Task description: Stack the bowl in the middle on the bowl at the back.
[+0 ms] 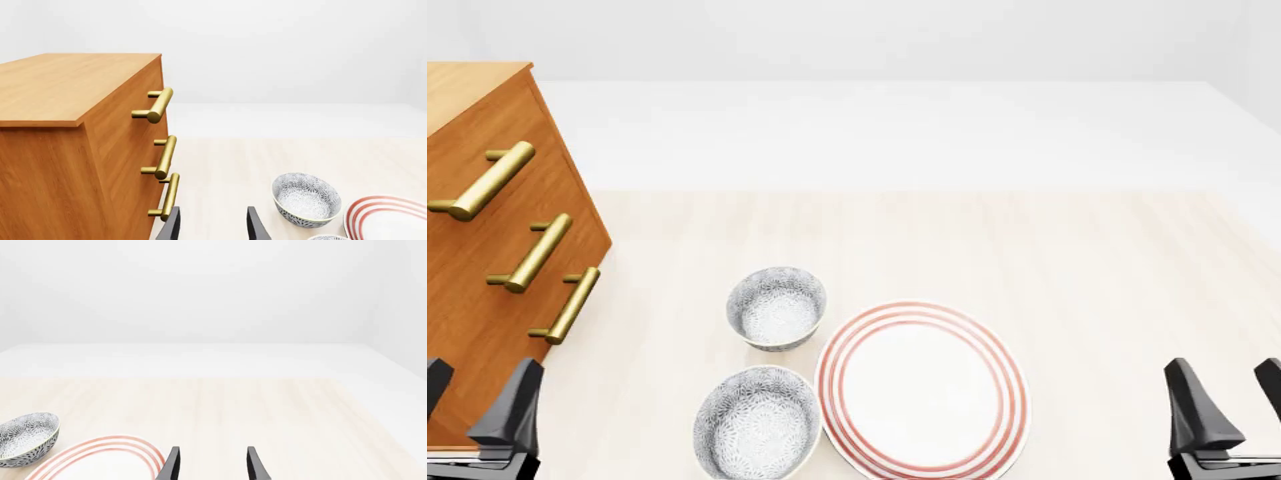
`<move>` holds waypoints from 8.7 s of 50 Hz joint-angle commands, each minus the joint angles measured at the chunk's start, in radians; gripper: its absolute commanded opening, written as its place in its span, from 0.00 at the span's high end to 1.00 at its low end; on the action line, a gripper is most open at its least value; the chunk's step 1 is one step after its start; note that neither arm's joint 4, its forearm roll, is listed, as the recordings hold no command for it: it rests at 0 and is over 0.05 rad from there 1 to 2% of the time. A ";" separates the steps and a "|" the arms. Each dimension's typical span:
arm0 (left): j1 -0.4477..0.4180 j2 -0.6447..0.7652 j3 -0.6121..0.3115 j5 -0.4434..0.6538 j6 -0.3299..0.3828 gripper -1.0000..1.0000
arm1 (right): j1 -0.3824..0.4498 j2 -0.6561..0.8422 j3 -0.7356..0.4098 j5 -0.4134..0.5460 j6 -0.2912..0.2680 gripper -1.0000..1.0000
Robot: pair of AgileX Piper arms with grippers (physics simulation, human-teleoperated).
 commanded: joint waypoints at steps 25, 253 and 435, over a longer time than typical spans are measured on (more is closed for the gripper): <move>-0.036 0.032 -0.087 0.058 0.018 0.00 | 0.000 0.001 -0.016 0.015 -0.004 0.00; -0.501 0.996 -0.442 0.409 -0.208 1.00 | -0.005 0.003 -0.027 0.008 -0.010 0.00; -0.616 0.232 -0.866 1.220 -0.314 0.00 | -0.027 -0.002 -0.181 0.134 0.015 0.00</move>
